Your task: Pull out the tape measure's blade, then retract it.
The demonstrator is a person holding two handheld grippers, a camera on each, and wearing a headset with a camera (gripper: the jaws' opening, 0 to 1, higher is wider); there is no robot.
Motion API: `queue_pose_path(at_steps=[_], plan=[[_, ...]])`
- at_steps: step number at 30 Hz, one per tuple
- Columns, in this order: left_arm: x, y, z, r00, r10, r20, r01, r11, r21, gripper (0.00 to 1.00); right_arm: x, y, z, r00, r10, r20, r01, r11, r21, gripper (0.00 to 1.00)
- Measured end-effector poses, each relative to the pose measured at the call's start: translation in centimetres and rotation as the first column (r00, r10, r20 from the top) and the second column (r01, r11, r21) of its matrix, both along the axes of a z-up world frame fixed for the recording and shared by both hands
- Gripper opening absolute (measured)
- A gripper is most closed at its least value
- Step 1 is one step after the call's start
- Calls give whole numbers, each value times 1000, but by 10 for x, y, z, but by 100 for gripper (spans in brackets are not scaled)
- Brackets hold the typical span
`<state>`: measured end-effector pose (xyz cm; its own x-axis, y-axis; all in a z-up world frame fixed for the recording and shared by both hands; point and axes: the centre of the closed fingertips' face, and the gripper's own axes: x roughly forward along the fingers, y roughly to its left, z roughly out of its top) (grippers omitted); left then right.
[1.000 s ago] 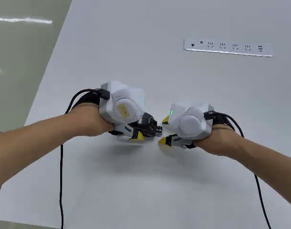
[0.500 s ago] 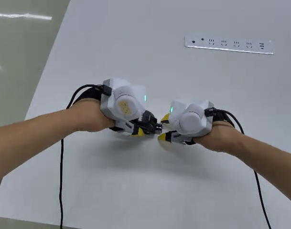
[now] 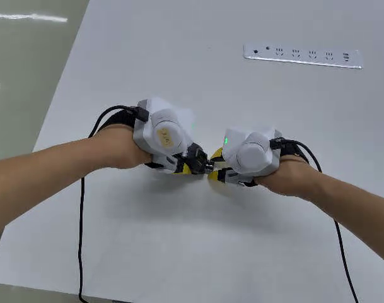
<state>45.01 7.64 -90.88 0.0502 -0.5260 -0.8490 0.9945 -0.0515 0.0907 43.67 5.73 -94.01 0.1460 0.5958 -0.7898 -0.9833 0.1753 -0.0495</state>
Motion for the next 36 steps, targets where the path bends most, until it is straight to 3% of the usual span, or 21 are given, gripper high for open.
queue_pose_path(at_steps=[18,36], plan=[[1,0,0,999,-35,0,35,999,7,35,3,0,-1,1000,6,-8,-6,1000,5,16],[0,-1,-2,999,-50,-3,50,999,3,34,0,0,0,997,79,28,-79,997,16,15]])
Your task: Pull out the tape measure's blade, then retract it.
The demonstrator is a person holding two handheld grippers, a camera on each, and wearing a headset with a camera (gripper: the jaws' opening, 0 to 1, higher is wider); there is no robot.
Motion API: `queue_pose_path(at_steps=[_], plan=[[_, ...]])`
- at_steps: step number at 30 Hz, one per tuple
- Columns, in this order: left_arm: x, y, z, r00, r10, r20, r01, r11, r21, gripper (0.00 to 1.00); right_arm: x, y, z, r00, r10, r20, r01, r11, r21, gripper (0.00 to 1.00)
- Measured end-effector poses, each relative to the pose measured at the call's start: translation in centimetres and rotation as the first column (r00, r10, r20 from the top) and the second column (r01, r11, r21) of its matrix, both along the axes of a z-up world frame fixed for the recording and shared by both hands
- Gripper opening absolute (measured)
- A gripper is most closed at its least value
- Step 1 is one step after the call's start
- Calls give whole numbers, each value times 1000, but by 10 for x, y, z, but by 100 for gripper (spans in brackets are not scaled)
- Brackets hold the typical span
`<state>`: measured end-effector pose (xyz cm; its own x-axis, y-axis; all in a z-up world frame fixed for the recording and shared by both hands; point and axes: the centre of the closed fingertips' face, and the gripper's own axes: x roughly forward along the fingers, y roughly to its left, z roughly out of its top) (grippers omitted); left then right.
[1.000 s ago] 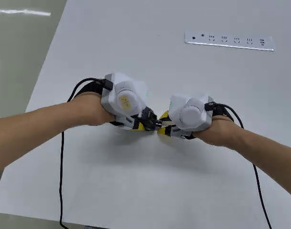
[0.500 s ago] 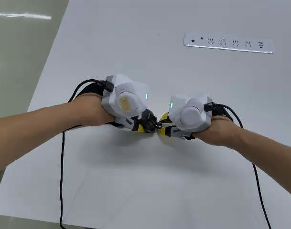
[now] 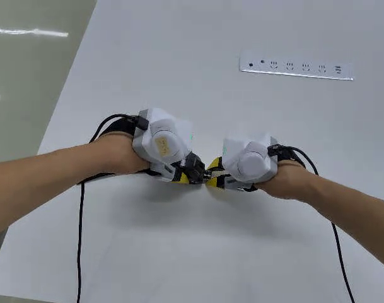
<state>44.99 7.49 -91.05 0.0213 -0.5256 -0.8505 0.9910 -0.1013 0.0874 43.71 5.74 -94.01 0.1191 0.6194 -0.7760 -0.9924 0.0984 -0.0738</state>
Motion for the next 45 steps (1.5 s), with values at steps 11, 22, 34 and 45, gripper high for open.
queue_pose_path(at_steps=[11,22,34,45], plan=[[-1,0,1,1000,-4,9,4,1000,-4,34,0,-2,1,1000,16,21,-15,1000,-8,13],[-1,0,1,1000,-5,7,5,1000,2,34,0,-3,2,1000,20,18,-20,1000,-4,13],[0,0,2,1000,-3,1,3,1000,6,33,0,-10,2,1000,17,17,-17,1000,-15,13],[0,1,2,1000,-4,2,4,1000,5,33,-1,-21,2,1000,9,13,-9,1000,-23,13]])
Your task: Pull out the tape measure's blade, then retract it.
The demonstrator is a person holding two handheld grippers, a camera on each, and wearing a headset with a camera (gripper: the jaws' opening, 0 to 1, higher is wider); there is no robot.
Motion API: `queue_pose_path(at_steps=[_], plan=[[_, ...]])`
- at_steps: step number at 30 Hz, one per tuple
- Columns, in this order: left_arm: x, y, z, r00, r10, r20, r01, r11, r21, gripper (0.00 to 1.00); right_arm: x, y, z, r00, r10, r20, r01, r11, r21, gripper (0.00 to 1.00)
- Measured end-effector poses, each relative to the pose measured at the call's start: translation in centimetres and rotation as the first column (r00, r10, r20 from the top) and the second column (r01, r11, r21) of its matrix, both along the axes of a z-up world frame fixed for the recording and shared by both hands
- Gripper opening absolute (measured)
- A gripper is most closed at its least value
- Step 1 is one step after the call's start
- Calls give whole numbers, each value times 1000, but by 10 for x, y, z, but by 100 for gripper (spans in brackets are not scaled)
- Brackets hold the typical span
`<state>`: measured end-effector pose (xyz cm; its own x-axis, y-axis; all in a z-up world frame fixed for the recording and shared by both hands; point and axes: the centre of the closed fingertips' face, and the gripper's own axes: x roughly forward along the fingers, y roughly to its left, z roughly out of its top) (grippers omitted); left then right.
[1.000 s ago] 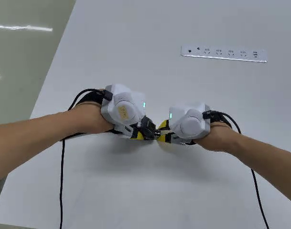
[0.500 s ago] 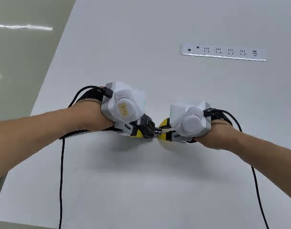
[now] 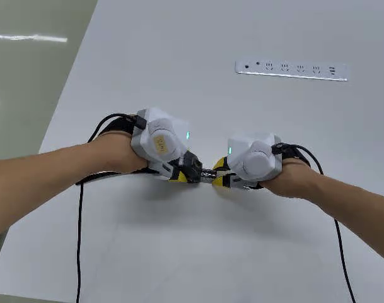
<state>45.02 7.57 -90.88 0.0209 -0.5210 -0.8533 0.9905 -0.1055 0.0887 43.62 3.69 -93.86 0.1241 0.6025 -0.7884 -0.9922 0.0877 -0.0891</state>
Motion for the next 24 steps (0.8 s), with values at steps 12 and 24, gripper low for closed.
queue_pose_path(at_steps=[12,24], plan=[[1,0,0,1000,3,-3,-3,1000,-2,33,-2,-13,0,1000,-14,-4,14,1000,-6,13],[0,-1,-1,1000,-2,-3,2,1000,1,33,-4,-28,0,999,-31,-15,31,999,-11,13]])
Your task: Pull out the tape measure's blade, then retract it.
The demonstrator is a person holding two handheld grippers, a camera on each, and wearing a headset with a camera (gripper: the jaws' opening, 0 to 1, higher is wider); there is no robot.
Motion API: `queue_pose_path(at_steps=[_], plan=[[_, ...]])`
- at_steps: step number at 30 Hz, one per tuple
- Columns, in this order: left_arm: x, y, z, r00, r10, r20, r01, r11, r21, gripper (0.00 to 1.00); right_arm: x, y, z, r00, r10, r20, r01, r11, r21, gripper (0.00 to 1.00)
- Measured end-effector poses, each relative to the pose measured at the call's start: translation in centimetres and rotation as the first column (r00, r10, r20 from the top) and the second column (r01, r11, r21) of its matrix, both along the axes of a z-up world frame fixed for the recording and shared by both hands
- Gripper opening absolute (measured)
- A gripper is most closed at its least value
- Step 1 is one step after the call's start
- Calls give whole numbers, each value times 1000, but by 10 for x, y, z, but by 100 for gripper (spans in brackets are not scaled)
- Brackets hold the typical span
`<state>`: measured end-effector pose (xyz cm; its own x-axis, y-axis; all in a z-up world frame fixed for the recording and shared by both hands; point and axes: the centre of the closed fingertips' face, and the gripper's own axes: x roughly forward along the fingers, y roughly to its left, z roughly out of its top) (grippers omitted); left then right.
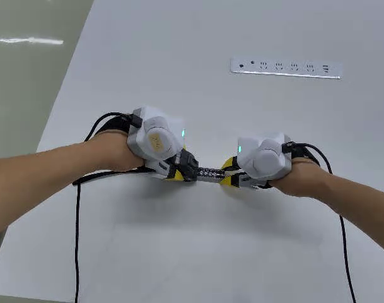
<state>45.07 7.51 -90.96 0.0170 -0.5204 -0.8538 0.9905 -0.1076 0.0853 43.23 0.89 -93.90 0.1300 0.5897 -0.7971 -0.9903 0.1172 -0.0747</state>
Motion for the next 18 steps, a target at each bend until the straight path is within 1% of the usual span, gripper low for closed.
queue_pose_path(at_steps=[5,18], plan=[[-1,0,0,1000,-6,0,6,1000,3,33,0,-6,0,1000,-1,-4,0,1000,-4,13],[-1,0,0,1000,-15,-1,15,1000,8,33,-2,-21,-3,999,-14,-38,13,1000,-11,13]])
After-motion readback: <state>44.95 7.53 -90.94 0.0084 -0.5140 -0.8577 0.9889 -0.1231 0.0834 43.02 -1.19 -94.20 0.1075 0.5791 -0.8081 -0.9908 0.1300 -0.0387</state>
